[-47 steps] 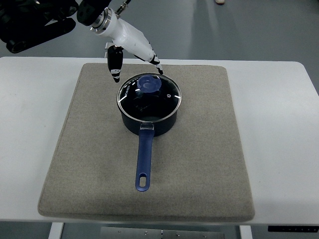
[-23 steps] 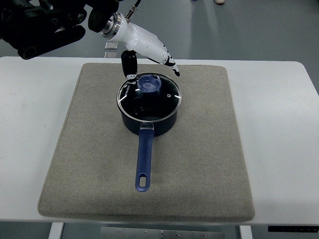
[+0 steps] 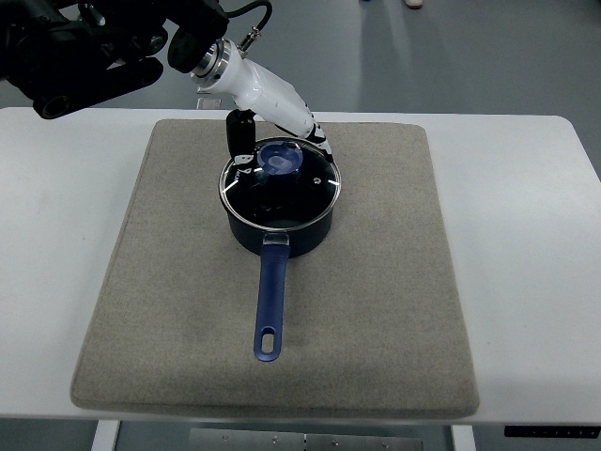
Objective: Open pot lid and place left with left hand
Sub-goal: 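Lower the left hand onto the glass lid around the blue knob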
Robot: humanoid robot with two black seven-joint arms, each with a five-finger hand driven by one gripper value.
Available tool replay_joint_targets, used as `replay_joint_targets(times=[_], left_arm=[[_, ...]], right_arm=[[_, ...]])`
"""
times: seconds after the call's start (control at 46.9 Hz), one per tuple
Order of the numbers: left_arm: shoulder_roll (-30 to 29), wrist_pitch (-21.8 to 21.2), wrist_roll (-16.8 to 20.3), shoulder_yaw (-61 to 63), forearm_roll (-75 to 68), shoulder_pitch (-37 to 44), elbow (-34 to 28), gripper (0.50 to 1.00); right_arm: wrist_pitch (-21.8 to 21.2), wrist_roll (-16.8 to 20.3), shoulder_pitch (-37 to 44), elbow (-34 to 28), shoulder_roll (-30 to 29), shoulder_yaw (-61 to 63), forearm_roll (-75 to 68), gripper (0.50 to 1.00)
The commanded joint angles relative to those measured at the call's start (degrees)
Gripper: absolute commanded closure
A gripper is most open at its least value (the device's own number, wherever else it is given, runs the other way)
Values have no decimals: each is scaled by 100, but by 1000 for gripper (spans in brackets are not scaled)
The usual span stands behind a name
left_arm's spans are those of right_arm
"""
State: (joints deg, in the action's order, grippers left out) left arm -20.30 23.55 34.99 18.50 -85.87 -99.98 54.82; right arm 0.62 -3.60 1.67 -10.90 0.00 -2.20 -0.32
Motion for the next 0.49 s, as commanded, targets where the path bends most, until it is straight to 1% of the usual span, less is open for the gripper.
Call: replay_joint_targets(times=[0.0,0.47], left_arm=[[0,0,1,31,0,14,-24,512],[0,-8,1,31,53,199,-130,510]], right_arm=[[0,0,0,0,0,0,-3,583],[0,0,0,0,0,0,-3,583]])
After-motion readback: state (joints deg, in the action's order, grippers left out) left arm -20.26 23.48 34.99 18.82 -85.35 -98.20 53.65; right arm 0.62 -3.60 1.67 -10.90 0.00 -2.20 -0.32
